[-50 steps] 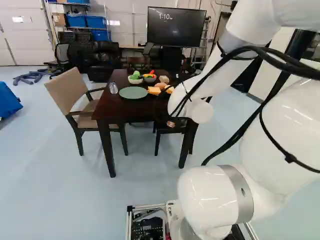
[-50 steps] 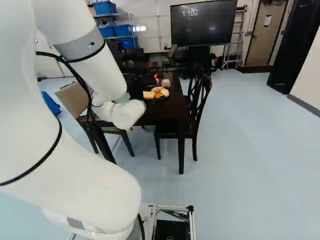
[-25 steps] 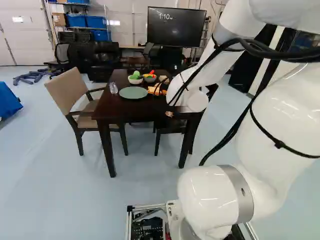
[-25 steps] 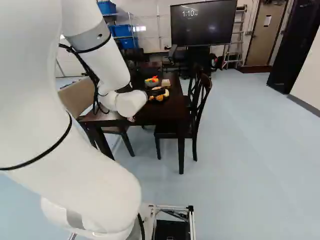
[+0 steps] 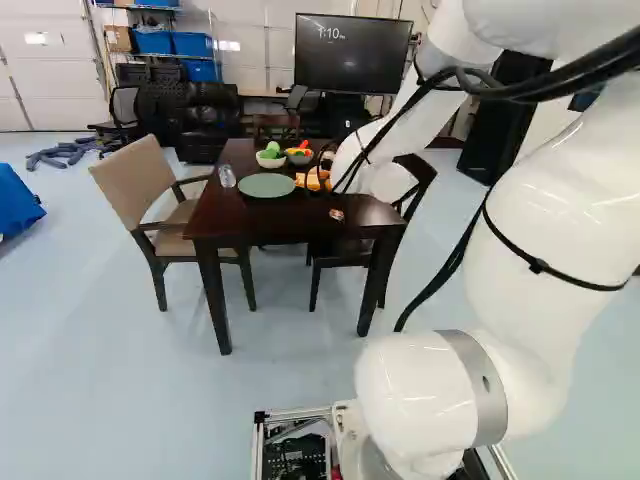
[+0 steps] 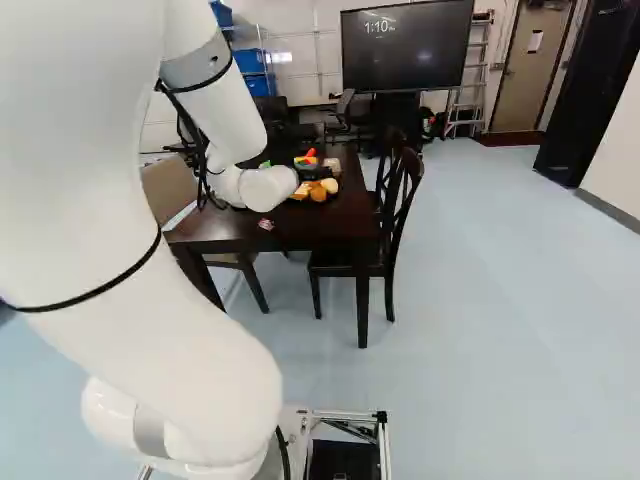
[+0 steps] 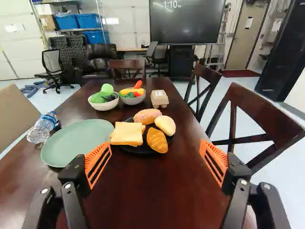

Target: Move the croissant to the empty plate

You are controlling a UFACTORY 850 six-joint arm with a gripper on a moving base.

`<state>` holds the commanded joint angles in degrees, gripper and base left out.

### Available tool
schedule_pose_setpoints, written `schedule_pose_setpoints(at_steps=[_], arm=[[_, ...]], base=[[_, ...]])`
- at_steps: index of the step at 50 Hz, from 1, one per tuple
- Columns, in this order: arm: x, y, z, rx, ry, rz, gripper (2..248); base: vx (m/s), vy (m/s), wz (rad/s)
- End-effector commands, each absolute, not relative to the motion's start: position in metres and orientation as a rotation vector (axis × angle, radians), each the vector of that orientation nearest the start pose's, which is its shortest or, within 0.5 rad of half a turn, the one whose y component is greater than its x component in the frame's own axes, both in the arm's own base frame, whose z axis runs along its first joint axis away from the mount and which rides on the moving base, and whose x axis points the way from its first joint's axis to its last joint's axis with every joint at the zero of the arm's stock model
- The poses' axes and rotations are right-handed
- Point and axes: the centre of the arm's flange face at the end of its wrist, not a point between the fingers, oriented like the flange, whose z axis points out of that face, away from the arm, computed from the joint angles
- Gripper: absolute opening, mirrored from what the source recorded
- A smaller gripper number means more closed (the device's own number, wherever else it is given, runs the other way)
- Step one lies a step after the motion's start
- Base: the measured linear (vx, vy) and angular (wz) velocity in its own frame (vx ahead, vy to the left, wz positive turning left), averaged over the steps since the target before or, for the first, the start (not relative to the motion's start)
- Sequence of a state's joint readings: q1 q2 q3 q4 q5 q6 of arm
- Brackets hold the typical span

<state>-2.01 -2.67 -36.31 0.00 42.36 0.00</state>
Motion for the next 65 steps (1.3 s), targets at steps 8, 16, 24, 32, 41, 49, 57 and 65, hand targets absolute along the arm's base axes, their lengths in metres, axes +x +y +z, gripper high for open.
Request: schedule_pose_setpoints(at_steps=[8, 16, 24, 32, 41, 49, 57, 65], arm=[[0.481, -0.018, 0.465, -2.514, 0.047, -1.921, 247], [0.495, -0.019, 0.47, -2.535, 0.05, -1.895, 247], [0.51, -0.021, 0.474, -2.556, 0.053, -1.867, 247], [0.524, -0.023, 0.479, -2.579, 0.056, -1.837, 247], [0.539, -0.025, 0.483, -2.607, 0.06, -1.798, 247], [0.552, -0.027, 0.488, -2.632, 0.063, -1.762, 247], [0.566, -0.028, 0.492, -2.657, 0.066, -1.726, 247], [0.579, -0.03, 0.491, -2.687, 0.069, -1.678, 247]], base=[[0.0, 0.0, 0.0], [0.0, 0.0, 0.0], [0.0, 0.0, 0.0], [0.0, 0.0, 0.0], [0.0, 0.0, 0.0], [0.0, 0.0, 0.0], [0.0, 0.0, 0.0], [0.0, 0.0, 0.0]])
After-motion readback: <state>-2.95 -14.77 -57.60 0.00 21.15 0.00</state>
